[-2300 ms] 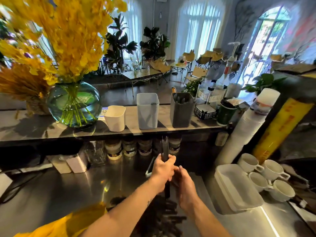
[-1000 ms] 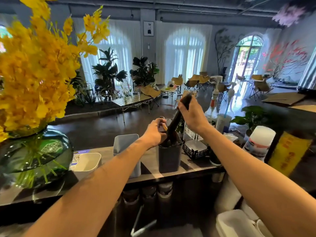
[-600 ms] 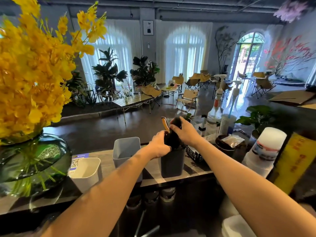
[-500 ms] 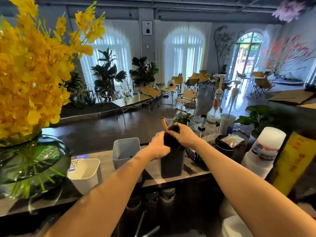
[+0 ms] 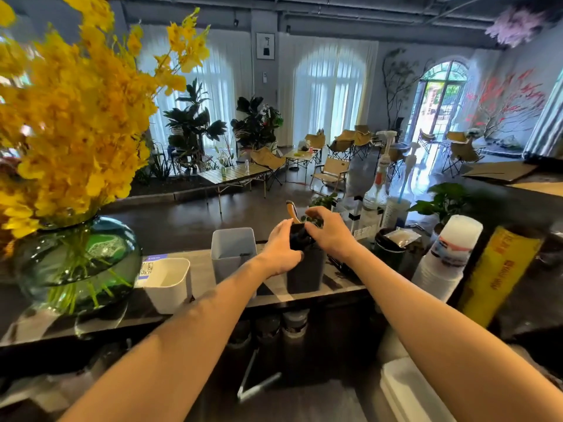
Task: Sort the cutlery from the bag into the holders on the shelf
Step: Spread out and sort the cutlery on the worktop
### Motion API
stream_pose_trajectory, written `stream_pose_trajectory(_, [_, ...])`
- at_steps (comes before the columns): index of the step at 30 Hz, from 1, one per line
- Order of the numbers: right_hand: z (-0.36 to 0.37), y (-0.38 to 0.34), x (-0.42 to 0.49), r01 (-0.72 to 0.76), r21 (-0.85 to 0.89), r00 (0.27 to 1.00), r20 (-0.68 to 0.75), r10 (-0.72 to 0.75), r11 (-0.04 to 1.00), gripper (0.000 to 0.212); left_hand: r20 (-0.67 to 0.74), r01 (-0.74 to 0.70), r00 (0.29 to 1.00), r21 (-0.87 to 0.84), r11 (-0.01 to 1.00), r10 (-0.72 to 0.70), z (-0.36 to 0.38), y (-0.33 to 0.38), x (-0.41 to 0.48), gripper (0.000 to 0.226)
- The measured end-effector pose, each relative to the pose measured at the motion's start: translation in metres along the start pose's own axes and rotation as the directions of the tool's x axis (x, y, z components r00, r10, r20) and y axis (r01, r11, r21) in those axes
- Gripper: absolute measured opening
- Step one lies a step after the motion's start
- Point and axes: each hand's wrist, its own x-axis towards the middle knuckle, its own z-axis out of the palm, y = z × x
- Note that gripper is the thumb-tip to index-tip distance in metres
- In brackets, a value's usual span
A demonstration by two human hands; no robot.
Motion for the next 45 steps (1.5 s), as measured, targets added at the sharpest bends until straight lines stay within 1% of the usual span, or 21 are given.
stream_pose_trajectory(3, [0.004, -0.018, -0.037, 0.04, 0.086, 0.998, -0.059, -0.035, 0.996, 0.034, -0.038, -0.036, 0.999, 0.054, 0.998, 0.038, 0.005, -0.007, -0.027, 0.087])
stream_pose_trajectory(5, [0.012, -0.027, -0.067, 0.044, 0.169, 0.997, -0.066, -0.033, 0.985, 0.034, -0.041, -0.034, 0.999, 0.036, 0.999, 0.035, 0.011, -0.017, -0.05, 0.089])
stream_pose_trajectory(7, [0.028, -0.027, -0.1, 0.048, 0.226, 0.999, -0.036, -0.041, 0.973, 0.034, -0.013, -0.036, 0.999, -0.019, 0.999, 0.036, 0.019, -0.033, -0.077, 0.089])
stream_pose_trajectory(10, [0.059, -0.018, -0.148, 0.034, 0.336, 0.999, 0.01, -0.04, 0.941, 0.034, -0.025, -0.04, 0.999, -0.042, 0.998, 0.039, 0.036, -0.057, -0.113, 0.085])
stream_pose_trajectory(12, [0.086, -0.01, -0.181, -0.025, 0.373, 0.998, 0.061, 0.002, 0.927, 0.033, -0.034, -0.021, 0.999, -0.077, 0.997, 0.018, 0.052, -0.077, -0.142, 0.08])
stream_pose_trajectory(14, [0.112, 0.0, -0.213, -0.109, 0.391, 0.991, 0.112, 0.07, 0.914, 0.035, -0.023, 0.066, 0.997, -0.139, 0.988, -0.07, 0.069, -0.097, -0.168, 0.078])
stream_pose_trajectory(17, [0.152, 0.022, -0.262, -0.238, 0.395, 0.96, 0.231, 0.155, 0.887, 0.034, 0.05, 0.193, 0.981, -0.17, 0.966, -0.188, 0.099, -0.135, -0.21, 0.077])
stream_pose_trajectory(19, [0.172, 0.037, -0.296, -0.33, 0.358, 0.926, 0.303, 0.225, 0.874, 0.035, 0.101, 0.262, 0.964, -0.173, 0.949, -0.247, 0.121, -0.163, -0.238, 0.075])
stream_pose_trajectory(22, [0.185, 0.058, -0.34, -0.423, 0.314, 0.876, 0.381, 0.295, 0.85, 0.035, 0.153, 0.357, 0.931, -0.187, 0.915, -0.332, 0.145, -0.195, -0.278, 0.072])
stream_pose_trajectory(26, [0.202, 0.09, -0.396, -0.53, 0.289, 0.814, 0.437, 0.383, 0.798, 0.034, 0.213, 0.494, 0.863, -0.161, 0.855, -0.458, 0.17, -0.23, -0.324, 0.067])
stream_pose_trajectory(30, [0.215, 0.104, -0.429, -0.615, 0.259, 0.75, 0.483, 0.451, 0.745, 0.032, 0.266, 0.561, 0.811, -0.103, 0.822, -0.52, 0.185, -0.255, -0.355, 0.065])
stream_pose_trajectory(33, [0.229, 0.105, -0.436, -0.676, 0.227, 0.702, 0.49, 0.517, 0.701, 0.034, 0.28, 0.587, 0.787, -0.069, 0.807, -0.549, 0.19, -0.265, -0.366, 0.066])
stream_pose_trajectory(34, [0.235, 0.105, -0.436, -0.69, 0.207, 0.68, 0.513, 0.524, 0.694, 0.035, 0.285, 0.597, 0.779, -0.062, 0.8, -0.559, 0.191, -0.269, -0.367, 0.066])
stream_pose_trajectory(36, [0.242, 0.103, -0.436, -0.688, 0.179, 0.669, 0.532, 0.519, 0.703, 0.037, 0.271, 0.593, 0.783, -0.054, 0.803, -0.56, 0.189, -0.271, -0.367, 0.064])
stream_pose_trajectory(38, [0.256, 0.103, -0.43, -0.681, 0.15, 0.656, 0.561, 0.505, 0.717, 0.04, 0.226, 0.589, 0.792, -0.04, 0.807, -0.567, 0.186, -0.279, -0.363, 0.06])
stream_pose_trajectory(40, [0.266, 0.101, -0.424, -0.648, 0.101, 0.662, 0.565, 0.493, 0.755, 0.044, 0.176, 0.561, 0.816, -0.007, 0.828, -0.551, 0.183, -0.283, -0.359, 0.055])
stream_pose_trajectory(42, [0.274, 0.098, -0.412, -0.593, 0.02, 0.676, 0.556, 0.484, 0.805, 0.048, 0.15, 0.496, 0.853, 0.064, 0.866, -0.5, 0.18, -0.287, -0.353, 0.053])
stream_pose_trajectory(45, [0.283, 0.1, -0.394, -0.458, -0.143, 0.695, 0.558, 0.454, 0.878, 0.053, 0.141, 0.352, 0.912, 0.21, 0.912, -0.385, 0.178, -0.294, -0.343, 0.051])
